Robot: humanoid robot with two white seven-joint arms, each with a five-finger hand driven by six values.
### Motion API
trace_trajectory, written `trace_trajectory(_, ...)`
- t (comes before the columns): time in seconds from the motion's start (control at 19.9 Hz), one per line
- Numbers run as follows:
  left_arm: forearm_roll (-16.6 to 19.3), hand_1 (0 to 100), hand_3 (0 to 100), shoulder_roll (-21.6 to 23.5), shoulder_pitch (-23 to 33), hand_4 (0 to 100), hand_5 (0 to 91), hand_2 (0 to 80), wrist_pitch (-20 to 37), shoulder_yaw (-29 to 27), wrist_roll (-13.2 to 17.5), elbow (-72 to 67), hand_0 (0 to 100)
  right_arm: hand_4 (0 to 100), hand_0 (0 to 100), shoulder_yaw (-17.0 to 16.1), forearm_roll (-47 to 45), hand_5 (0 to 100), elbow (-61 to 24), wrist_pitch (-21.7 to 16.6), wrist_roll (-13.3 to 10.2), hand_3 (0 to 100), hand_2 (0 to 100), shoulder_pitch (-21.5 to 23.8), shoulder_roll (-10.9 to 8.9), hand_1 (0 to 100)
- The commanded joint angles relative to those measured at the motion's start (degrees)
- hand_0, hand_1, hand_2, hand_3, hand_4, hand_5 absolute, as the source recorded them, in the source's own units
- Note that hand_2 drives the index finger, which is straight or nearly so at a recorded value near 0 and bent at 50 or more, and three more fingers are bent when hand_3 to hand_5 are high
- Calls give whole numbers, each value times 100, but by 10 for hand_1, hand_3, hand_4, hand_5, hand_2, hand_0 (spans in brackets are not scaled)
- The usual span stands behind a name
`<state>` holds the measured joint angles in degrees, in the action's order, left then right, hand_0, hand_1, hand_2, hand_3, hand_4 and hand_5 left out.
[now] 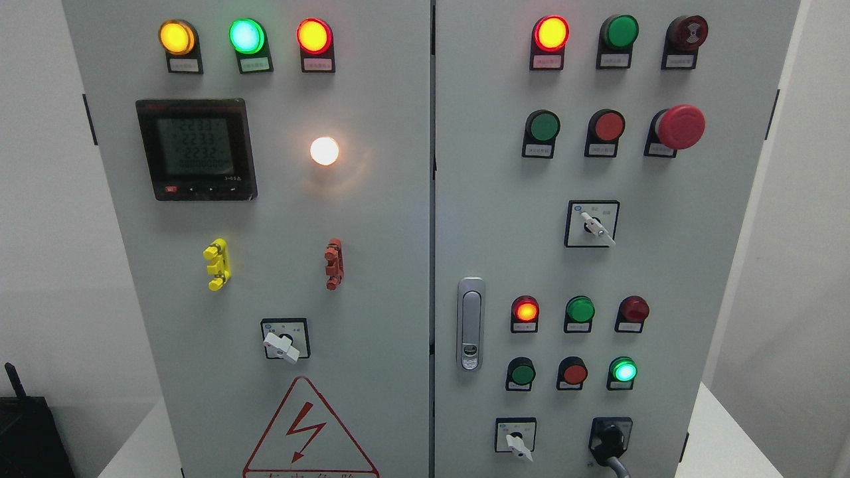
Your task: Trip black knob to open circuit
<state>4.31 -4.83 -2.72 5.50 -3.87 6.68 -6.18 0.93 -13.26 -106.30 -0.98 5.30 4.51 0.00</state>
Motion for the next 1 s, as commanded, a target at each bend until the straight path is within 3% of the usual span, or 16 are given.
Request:
trace_trajectory(0.0, 0, 389, 0, 0, 0, 0, 0, 0, -5, 0, 0, 143, 120, 979, 0, 39, -10, 958, 21, -60, 24, 1000, 49, 6, -9, 0)
trace_trajectory(0.95, 0, 389, 0, 0, 0, 0, 0, 0, 3, -8, 0, 143, 120, 977, 0, -84, -10, 957, 223, -60, 24, 1000, 49, -2, -44, 0)
